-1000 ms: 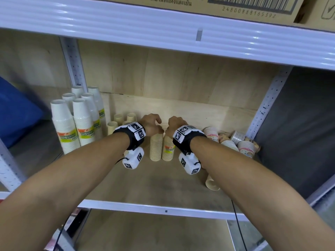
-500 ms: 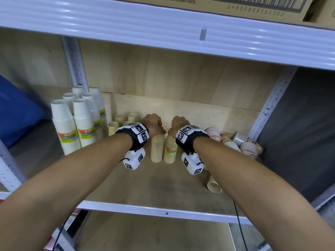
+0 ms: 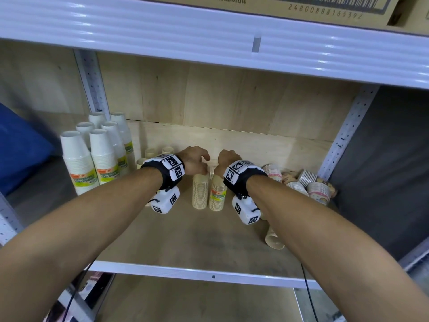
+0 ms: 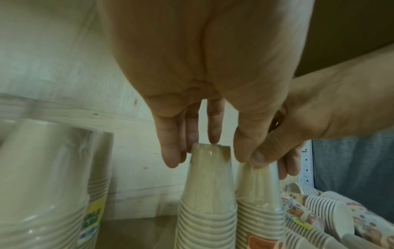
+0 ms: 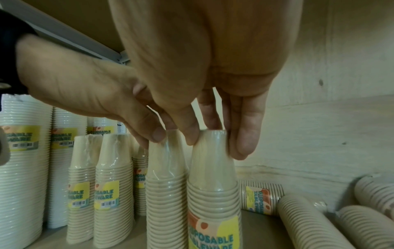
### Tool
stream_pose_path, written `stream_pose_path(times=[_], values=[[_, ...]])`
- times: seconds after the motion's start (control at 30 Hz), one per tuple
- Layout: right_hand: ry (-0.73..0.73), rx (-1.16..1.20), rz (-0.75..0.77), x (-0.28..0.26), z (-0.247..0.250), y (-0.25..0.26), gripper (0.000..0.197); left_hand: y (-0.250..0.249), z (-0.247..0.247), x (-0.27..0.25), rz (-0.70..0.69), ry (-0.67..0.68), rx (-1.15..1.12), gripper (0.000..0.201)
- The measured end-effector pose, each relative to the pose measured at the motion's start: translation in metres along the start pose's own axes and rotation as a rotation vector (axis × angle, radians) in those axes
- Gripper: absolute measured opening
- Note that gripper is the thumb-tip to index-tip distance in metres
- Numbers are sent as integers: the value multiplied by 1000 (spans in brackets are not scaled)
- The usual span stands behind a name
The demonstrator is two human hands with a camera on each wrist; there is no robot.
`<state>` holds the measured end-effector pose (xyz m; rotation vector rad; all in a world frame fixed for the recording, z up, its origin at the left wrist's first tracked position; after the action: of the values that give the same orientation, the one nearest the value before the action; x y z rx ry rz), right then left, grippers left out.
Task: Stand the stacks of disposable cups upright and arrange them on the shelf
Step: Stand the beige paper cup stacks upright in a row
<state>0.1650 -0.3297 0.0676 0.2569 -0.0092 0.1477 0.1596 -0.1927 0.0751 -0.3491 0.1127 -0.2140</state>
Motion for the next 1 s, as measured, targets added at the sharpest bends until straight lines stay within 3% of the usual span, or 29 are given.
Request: stream_pose_path(times=[0.03,0.13,0.23,0.33,0.43,0.67,0.73,0.8,1.0], values=[[-20,-3,-7,2,-2,1,16,0,2,-1,-15,14,6,46],[-27,-18,-15,1,4,0,43,1,5,-1,-44,25,26,38],[40,-31,14,-2,6,-1,44,4,6,0,-19,-5,54,37],[-56,-56,2,3,-1,0,45,4,6,0,1,-8,49,42],[-56,-48,10,3,-4,3,35,1,8,-1,-26,34,47,49],[4,-57,2,2,2,-1,43,-3,9,0,-26,3,47,38],[-17,-60,4,3,1,-2,35,-3,8,1,-12,-4,38,42],[-3,-45,12,2,-1,-1,14,-3,6,2,-21,17,33,47],[-63,-52,30,2,-5,-1,10,-4,6,3,-39,26,45,39]])
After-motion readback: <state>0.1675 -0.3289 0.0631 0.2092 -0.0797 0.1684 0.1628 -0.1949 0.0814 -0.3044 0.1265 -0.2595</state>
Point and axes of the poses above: each hand's wrist, its own x-axis towards the middle knuckle, its own z-axis out of the back of the hand, y = z × x, the point moved 1 cm from there along x, towards the middle knuckle, and after that the axes turned 3 degrees about y, right-handed, at the moved point
